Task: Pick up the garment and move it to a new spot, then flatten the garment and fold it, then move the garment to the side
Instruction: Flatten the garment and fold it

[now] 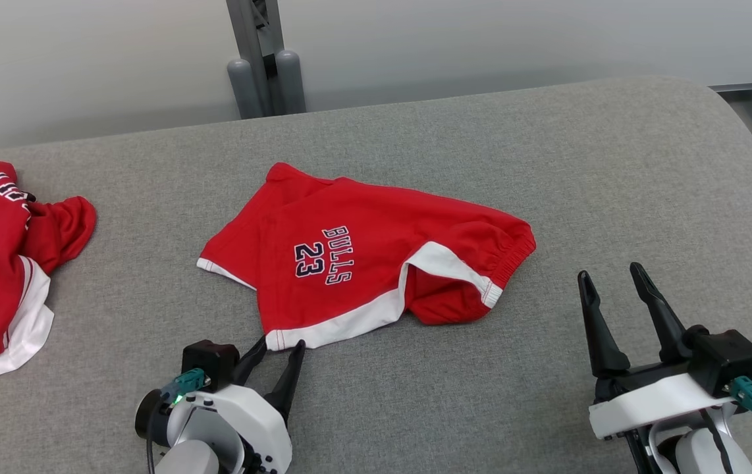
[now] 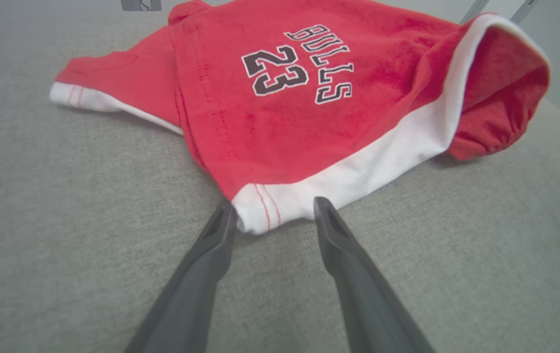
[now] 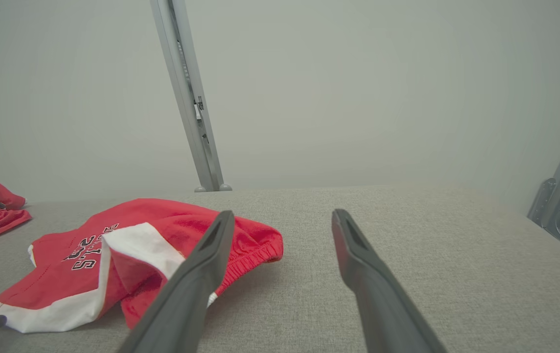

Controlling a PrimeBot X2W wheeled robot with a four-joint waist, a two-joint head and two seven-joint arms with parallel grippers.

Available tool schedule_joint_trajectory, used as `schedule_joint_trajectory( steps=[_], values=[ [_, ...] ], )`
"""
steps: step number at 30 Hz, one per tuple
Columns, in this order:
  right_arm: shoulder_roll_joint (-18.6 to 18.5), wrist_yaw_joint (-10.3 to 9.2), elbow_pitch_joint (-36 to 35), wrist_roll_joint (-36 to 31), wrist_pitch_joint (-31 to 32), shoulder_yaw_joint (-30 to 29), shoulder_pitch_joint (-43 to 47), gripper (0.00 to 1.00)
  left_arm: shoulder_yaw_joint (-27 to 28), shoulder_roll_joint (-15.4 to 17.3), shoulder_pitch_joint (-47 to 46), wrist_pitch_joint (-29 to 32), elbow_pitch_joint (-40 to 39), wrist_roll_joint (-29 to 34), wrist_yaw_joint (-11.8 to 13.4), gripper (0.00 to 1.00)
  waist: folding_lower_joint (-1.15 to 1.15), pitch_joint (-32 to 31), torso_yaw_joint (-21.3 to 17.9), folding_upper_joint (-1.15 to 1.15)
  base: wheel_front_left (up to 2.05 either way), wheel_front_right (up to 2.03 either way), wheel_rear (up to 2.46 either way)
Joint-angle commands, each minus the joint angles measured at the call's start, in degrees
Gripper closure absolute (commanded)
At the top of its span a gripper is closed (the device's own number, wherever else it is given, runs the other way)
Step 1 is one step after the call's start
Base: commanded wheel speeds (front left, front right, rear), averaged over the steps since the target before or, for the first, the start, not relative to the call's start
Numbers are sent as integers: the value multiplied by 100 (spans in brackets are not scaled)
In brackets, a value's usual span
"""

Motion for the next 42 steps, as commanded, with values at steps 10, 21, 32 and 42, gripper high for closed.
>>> schedule_joint_trajectory(
  steps=[10, 21, 32, 42],
  values=[
    [-39, 1, 18, 30, -5, 24, -9, 0, -51, -4, -209, -141, 164, -33, 2, 84, 0, -7, 15, 0, 0, 0, 0],
    [-37, 1, 426, 487, -4, 199, -15, 0, -13, -57, -347, -590, 154, -59, 111, 100, 0, 34, 103, 0, 0, 0, 0],
    [-43, 1, 1777, 2850, -4, 1336, -751, 0, 60, 40, -221, -688, -196, -89, 245, 100, 0, 96, 322, 0, 0, 0, 0],
    [-42, 1, 2743, 3852, -4, 2094, -1508, 0, -14, 52, -249, -620, -325, -123, 283, 100, 0, 157, 443, 0, 0, 0, 0]
  ],
)
